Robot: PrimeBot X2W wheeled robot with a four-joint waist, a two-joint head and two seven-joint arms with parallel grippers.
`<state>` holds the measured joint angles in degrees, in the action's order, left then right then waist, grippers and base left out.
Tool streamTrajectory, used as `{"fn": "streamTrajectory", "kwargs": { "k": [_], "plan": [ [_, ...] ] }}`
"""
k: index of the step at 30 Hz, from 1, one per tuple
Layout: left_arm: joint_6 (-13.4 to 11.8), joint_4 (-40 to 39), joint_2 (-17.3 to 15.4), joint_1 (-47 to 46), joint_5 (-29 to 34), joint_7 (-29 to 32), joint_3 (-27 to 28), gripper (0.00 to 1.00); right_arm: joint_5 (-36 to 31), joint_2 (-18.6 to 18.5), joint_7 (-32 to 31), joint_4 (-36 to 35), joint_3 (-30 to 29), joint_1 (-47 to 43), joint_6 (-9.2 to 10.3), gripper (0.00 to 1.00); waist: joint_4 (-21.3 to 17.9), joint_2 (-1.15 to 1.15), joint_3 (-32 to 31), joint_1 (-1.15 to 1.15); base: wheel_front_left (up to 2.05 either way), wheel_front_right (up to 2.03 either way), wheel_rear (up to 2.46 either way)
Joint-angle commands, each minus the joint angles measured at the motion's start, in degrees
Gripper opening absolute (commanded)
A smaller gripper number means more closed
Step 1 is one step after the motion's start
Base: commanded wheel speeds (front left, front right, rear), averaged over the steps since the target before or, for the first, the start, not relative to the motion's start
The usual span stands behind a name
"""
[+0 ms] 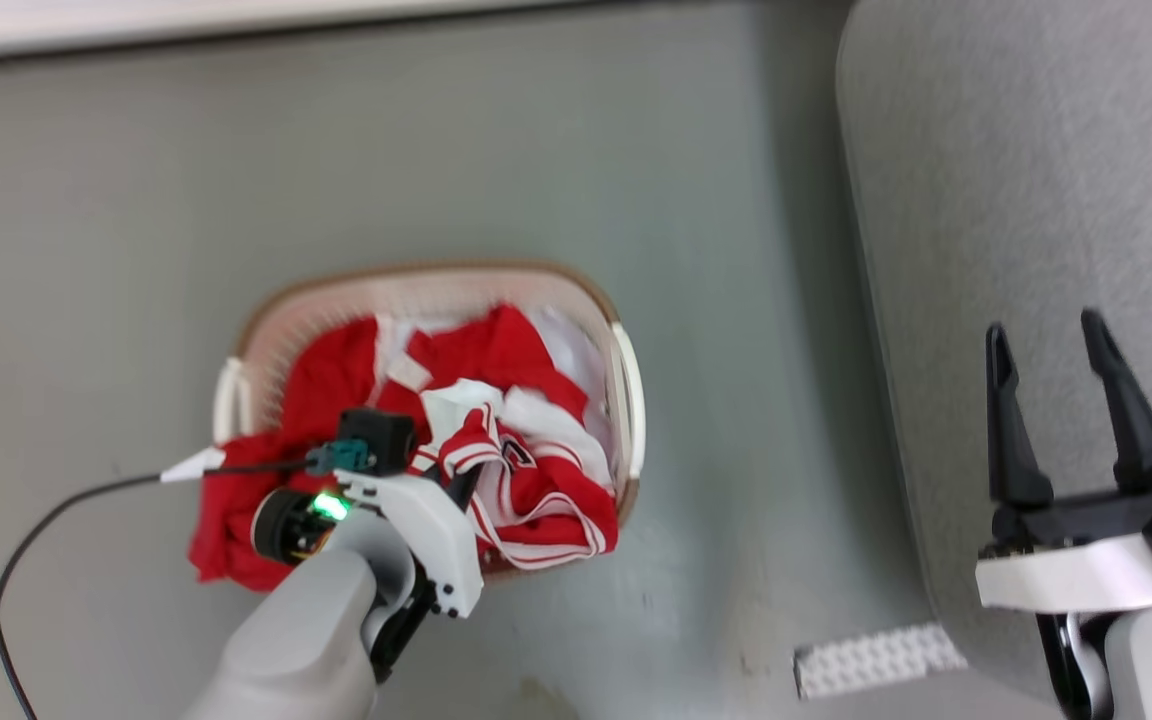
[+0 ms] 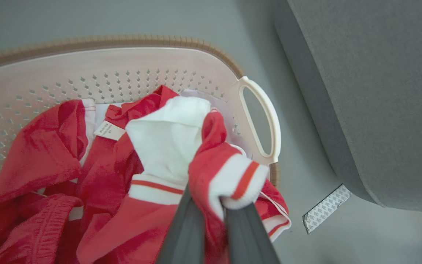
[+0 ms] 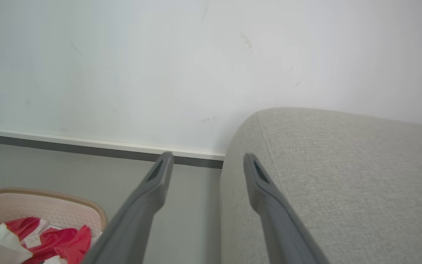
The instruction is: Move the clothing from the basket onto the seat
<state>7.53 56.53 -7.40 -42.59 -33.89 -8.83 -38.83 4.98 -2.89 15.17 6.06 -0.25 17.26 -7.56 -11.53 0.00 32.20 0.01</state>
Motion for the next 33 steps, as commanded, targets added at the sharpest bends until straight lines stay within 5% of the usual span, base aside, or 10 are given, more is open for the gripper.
{"fn": "streamTrajectory", "kwargs": {
  "k": [1, 10, 33],
  "plan": [
    [-0.1, -1.6, -0.9, 1.7, -1.4, -0.6, 0.0, 0.0, -0.8, 0.0, 0.0, 0.6, -0.4, -1.5, 0.14, 1.0, 1.6, 0.0, -5.5, -0.01, 0.0, 0.0, 0.0],
    [-1.3, -10.6, -2.8, 7.0, -3.6, -1.3, 0.8, 0.0, -1.2, 0.0, 0.0, 2.2, -1.0, -5.9, 0.14, 1.0, 3.4, 0.0, -13.8, -0.01, 0.0, 0.0, 0.0],
    [-13.1, -42.0, -12.9, 23.2, -6.2, 2.2, 4.9, 0.0, -3.1, 0.0, 0.0, 4.0, 0.7, -16.6, 0.14, 1.0, 4.5, 0.0, -32.4, -0.01, 0.0, 0.0, 0.0]
  ]
}}
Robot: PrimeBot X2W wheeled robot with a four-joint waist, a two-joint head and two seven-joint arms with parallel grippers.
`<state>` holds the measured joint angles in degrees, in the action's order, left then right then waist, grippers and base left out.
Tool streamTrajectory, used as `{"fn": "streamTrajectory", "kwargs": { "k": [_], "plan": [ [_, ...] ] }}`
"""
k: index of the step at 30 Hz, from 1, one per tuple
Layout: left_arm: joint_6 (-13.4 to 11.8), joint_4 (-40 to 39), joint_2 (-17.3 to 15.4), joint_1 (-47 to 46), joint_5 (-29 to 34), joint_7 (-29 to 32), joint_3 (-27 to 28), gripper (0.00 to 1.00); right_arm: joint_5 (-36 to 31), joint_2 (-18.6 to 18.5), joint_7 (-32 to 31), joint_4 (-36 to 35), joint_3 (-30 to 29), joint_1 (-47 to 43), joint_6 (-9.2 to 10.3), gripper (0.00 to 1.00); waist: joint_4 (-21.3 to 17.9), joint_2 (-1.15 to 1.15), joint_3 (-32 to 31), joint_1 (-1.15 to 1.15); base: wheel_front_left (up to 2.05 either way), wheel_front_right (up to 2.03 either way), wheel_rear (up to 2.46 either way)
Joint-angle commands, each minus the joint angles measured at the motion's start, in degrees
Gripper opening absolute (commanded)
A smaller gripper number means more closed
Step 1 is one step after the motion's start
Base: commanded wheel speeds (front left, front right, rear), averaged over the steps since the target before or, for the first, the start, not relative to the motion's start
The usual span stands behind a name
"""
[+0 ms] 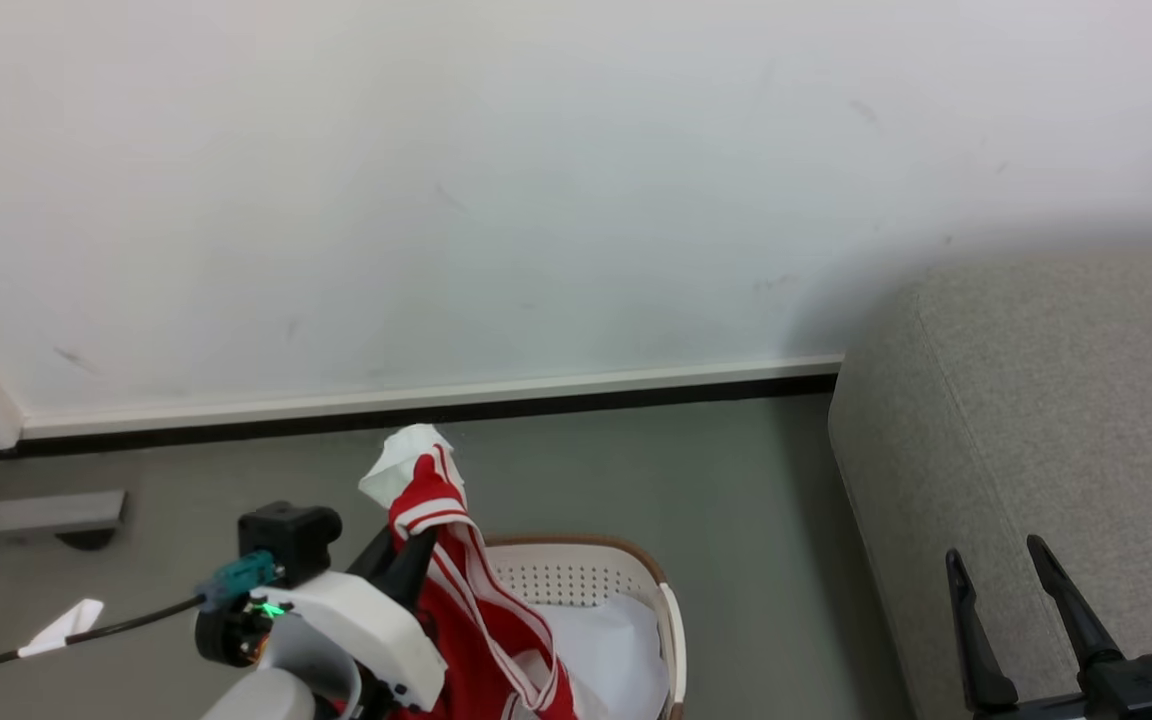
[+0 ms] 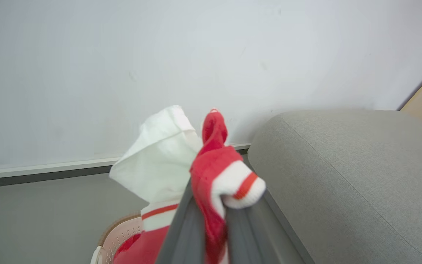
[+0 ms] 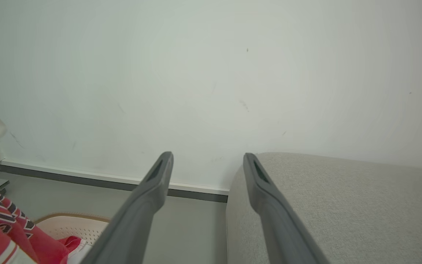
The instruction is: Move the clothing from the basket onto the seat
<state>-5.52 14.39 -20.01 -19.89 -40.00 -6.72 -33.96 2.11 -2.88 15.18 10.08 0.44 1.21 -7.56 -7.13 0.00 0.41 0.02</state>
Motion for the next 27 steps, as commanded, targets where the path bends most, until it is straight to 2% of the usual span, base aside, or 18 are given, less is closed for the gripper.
{"fn": "streamTrajectory", "kwargs": {
  "k": [1, 10, 15, 22, 27],
  "plan": [
    [-0.5, -1.1, -0.8, 1.0, -0.1, 0.4, 0.2, 0.0, -0.3, 0.0, 0.0, -0.2, 0.0, -0.7, 0.14, 1.0, 0.2, 0.0, -0.9, -0.02, 0.0, 0.0, 0.0],
    [-3.0, -8.9, -3.7, 3.2, -0.5, 2.8, 1.1, 0.0, -0.5, 0.0, 0.0, -1.0, 1.9, -0.7, 0.14, 1.0, 0.2, 0.0, -1.9, -0.02, 0.0, 0.0, 0.0],
    [-3.3, -11.6, -4.2, 3.0, -0.3, 3.7, 0.8, 0.0, 0.2, -0.1, 0.0, -2.1, 5.0, 1.1, 0.13, 1.0, 0.0, 0.0, -1.6, -0.02, 0.0, 0.0, 0.0],
    [-2.4, -16.4, -3.8, 0.7, -0.2, 5.7, -0.6, 0.0, 4.7, -2.9, 0.0, -3.9, 15.7, 5.0, 0.14, 1.0, -0.1, 0.0, -1.5, -0.02, 0.0, 0.0, 0.0],
    [-1.3, -19.0, -3.0, -1.3, 0.0, 7.8, -2.4, 0.0, 10.3, -6.1, 0.0, -4.2, 25.8, 9.1, 0.13, 1.0, 0.1, 0.0, -1.6, -0.02, 0.0, 0.0, 0.0]
  ]
}}
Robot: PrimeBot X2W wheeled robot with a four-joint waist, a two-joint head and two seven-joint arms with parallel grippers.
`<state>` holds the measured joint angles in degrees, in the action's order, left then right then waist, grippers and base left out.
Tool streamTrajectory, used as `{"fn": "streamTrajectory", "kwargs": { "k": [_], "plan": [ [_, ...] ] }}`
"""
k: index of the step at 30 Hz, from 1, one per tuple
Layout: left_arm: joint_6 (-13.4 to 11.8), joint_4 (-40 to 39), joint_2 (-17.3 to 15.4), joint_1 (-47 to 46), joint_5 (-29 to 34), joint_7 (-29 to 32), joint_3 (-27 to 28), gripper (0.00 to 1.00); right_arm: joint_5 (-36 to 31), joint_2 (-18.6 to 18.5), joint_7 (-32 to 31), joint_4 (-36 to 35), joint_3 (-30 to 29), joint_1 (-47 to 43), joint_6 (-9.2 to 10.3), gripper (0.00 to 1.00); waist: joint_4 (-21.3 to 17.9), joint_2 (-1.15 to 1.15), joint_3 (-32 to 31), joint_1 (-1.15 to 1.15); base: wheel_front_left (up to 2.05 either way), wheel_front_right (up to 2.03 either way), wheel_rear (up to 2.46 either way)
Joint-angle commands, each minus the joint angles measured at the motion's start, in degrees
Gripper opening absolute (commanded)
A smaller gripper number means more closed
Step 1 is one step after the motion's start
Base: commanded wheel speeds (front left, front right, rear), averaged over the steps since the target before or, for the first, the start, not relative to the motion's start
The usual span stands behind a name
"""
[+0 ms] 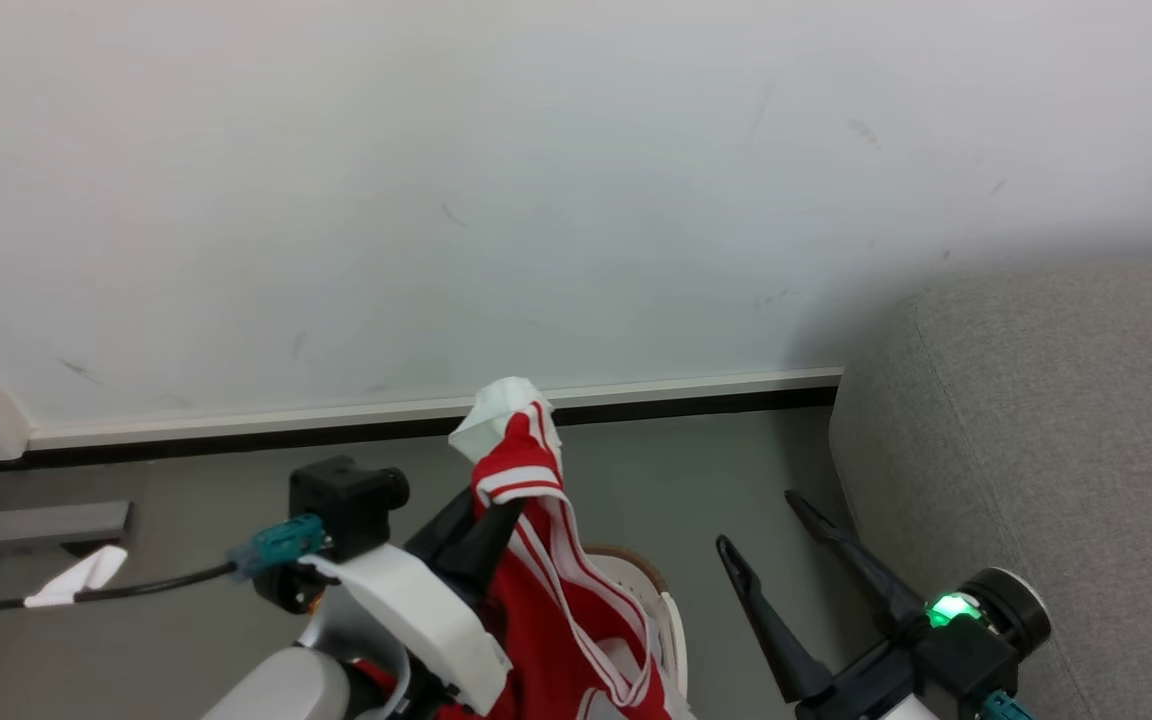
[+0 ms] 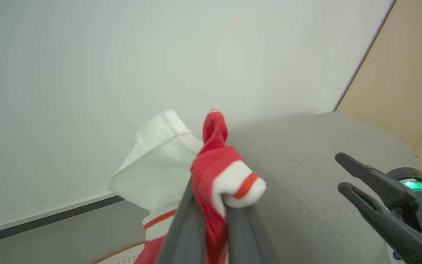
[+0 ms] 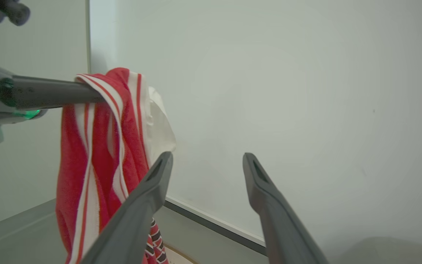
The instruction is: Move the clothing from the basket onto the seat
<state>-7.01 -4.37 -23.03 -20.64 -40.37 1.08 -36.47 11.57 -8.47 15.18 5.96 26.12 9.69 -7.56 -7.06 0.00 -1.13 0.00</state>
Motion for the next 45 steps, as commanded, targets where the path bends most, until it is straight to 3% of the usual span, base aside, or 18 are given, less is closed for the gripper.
{"fn": "streamTrajectory", "kwargs": {
  "k": [1, 6, 13, 27, 28, 30, 34, 36, 37, 38, 39, 40, 41, 45],
  "plan": [
    [0.5, -0.7, 0.1, -0.9, 0.6, 0.4, -0.3, 0.0, 2.0, -1.1, 0.0, -0.1, 1.8, 1.4, 0.14, 1.0, 0.1, 0.0, 0.0, 0.0, 0.0, 0.0, 0.0],
    [1.2, -1.6, 1.2, -2.7, 1.4, 1.9, -2.4, 0.0, 6.9, -4.1, 0.0, 0.8, 9.5, 6.3, 0.14, 1.0, 0.1, 0.0, 0.0, 0.0, 0.0, 0.0, 0.0],
    [2.7, -3.2, 3.5, -4.2, 1.3, 3.0, -5.3, 0.0, 11.5, -5.6, 0.0, 3.0, 16.6, 11.1, 0.13, 1.0, 0.2, 0.0, 0.1, 0.0, 0.0, 0.0, 0.0],
    [5.4, -7.6, 5.7, -5.1, -1.0, 5.7, -9.2, 0.0, 16.9, -6.1, 0.0, 8.7, 21.6, 13.5, 0.13, 0.98, 0.5, 0.0, -0.1, 0.0, 0.0, 0.0, 0.0],
    [5.3, -7.7, 5.8, -5.2, -1.0, 5.7, -9.2, 0.0, 18.1, -6.1, 0.0, 9.3, 22.4, 13.5, 0.14, 0.45, 0.4, 0.0, -0.1, 0.0, 0.0, 0.0, 0.0],
    [5.2, -7.8, 6.0, -5.3, -1.1, 5.7, -9.3, 0.0, 20.4, -6.4, 0.0, 10.1, 24.2, 13.9, 0.14, 0.0, 0.4, 0.0, -0.1, 0.0, 0.0, 0.0, 0.0],
    [4.5, -6.1, 5.6, -4.5, -1.0, 4.9, -8.7, 0.0, 25.0, -7.3, 0.0, 10.5, 25.5, 14.7, 0.14, 0.0, 0.2, 0.0, -0.1, 0.0, 0.0, 0.0, 0.0],
    [4.4, -5.1, 5.1, -3.8, -0.8, 4.7, -8.8, 0.11, 26.3, -8.0, 0.0, 10.3, 24.7, 15.1, 0.14, 0.0, 0.0, 0.0, -0.1, 0.0, 0.0, 0.0, 0.0],
    [4.5, -4.6, 5.2, -3.4, -1.1, 4.4, -8.8, 0.22, 27.0, -8.4, 0.0, 10.1, 24.2, 15.0, 0.13, 0.0, -0.1, 0.0, -0.1, 0.0, 0.0, 0.0, 0.0],
    [4.6, -4.1, 5.2, -3.2, -1.2, 4.0, -8.8, 0.41, 27.6, -8.9, 0.0, 9.8, 23.6, 14.9, 0.14, 0.0, -0.2, 0.0, -0.1, 0.0, 0.0, 0.0, 0.0],
    [4.6, -3.7, 5.0, -2.9, -1.2, 3.7, -8.8, 0.7, 28.3, -9.3, 0.0, 9.5, 22.9, 14.8, 0.14, 0.0, -0.3, 0.0, -0.2, 0.0, 0.0, 0.0, 0.0],
    [4.6, -3.7, 5.0, -2.9, -1.2, 3.7, -8.8, 0.7, 28.3, -9.3, 0.0, 9.5, 22.9, 14.8, 0.14, 0.0, -0.3, 0.0, -0.2, 0.0, 0.0, 0.0, 0.0],
    [4.7, -3.2, 5.0, -2.4, -1.3, 3.2, -8.7, 1.0, 28.8, -9.8, 0.0, 9.1, 22.0, 14.7, 0.14, 0.0, -0.4, 0.0, -0.2, 0.0, 0.0, 0.0, 0.0],
    [4.9, -0.7, 5.5, -1.0, 0.1, 0.3, -9.2, 1.0, 30.3, -11.9, 0.0, 7.0, 17.5, 13.6, 0.14, 0.0, -1.2, 0.0, -0.2, 0.0, 0.0, 0.0, 0.0]
  ]
}}
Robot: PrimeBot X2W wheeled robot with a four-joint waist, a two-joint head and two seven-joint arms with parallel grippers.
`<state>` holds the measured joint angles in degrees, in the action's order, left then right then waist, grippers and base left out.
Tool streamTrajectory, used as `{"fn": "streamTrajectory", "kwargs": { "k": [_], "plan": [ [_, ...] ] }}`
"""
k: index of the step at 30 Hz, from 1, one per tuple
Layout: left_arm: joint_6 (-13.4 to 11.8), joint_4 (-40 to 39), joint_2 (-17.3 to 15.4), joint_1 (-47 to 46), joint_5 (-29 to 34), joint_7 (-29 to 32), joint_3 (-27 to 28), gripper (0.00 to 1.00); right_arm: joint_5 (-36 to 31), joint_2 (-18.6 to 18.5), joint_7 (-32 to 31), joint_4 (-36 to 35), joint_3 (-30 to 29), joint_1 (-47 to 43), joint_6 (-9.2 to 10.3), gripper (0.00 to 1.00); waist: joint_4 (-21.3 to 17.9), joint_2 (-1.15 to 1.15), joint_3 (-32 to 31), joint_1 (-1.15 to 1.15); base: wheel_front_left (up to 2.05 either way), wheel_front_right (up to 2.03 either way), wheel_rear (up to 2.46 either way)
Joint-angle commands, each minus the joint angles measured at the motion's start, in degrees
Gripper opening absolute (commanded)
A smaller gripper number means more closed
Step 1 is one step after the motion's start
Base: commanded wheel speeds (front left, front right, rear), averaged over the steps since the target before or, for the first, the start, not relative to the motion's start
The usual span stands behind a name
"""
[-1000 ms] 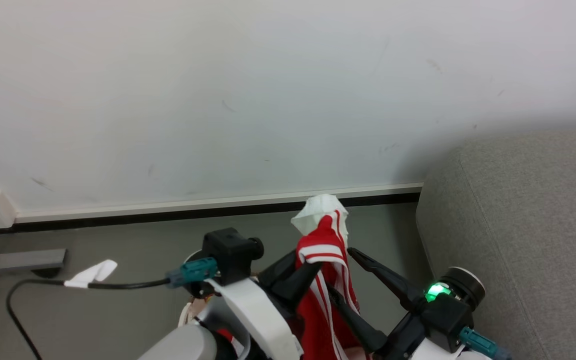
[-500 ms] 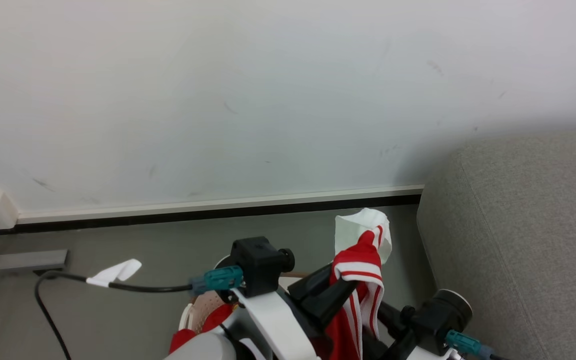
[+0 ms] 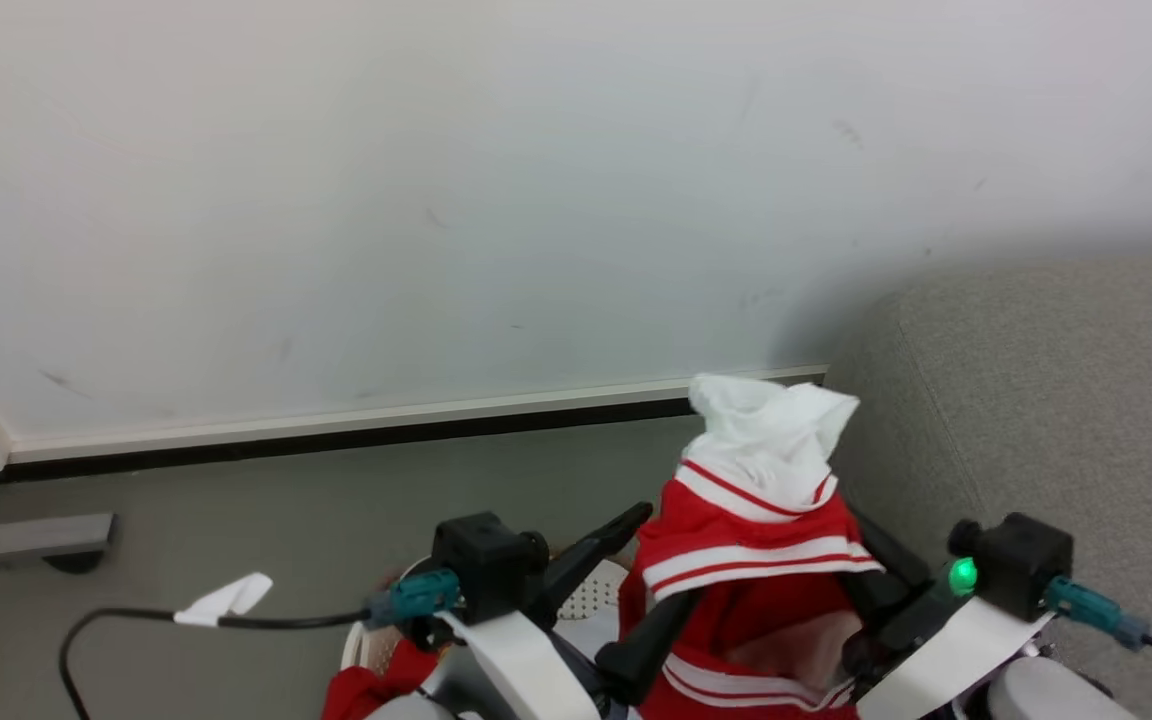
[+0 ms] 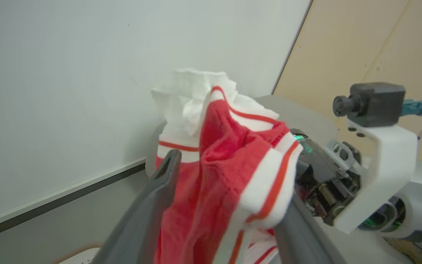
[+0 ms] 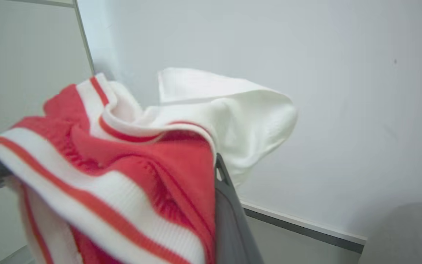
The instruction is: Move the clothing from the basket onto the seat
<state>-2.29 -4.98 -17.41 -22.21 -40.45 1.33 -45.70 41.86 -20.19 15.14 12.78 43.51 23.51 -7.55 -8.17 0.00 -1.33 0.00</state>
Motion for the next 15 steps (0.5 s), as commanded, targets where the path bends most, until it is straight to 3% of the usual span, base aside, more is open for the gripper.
{"fn": "streamTrajectory", "kwargs": {
  "k": [1, 15],
  "plan": [
    [0.1, 0.6, 0.1, 0.8, 0.7, -0.9, -0.2, 1.0, 0.2, -0.8, 0.0, -0.4, -1.0, -0.5, 0.13, 0.0, -0.4, 0.0, 0.0, 0.0, 0.0, 0.0, 0.0],
    [2.1, 12.6, 4.9, 2.8, 6.5, -10.8, -5.7, 1.0, -0.2, -7.0, 0.0, -5.6, -13.7, -5.0, 0.12, 0.0, -7.2, 0.0, 1.7, 0.0, 0.0, 0.0, 0.0]
  ]
}}
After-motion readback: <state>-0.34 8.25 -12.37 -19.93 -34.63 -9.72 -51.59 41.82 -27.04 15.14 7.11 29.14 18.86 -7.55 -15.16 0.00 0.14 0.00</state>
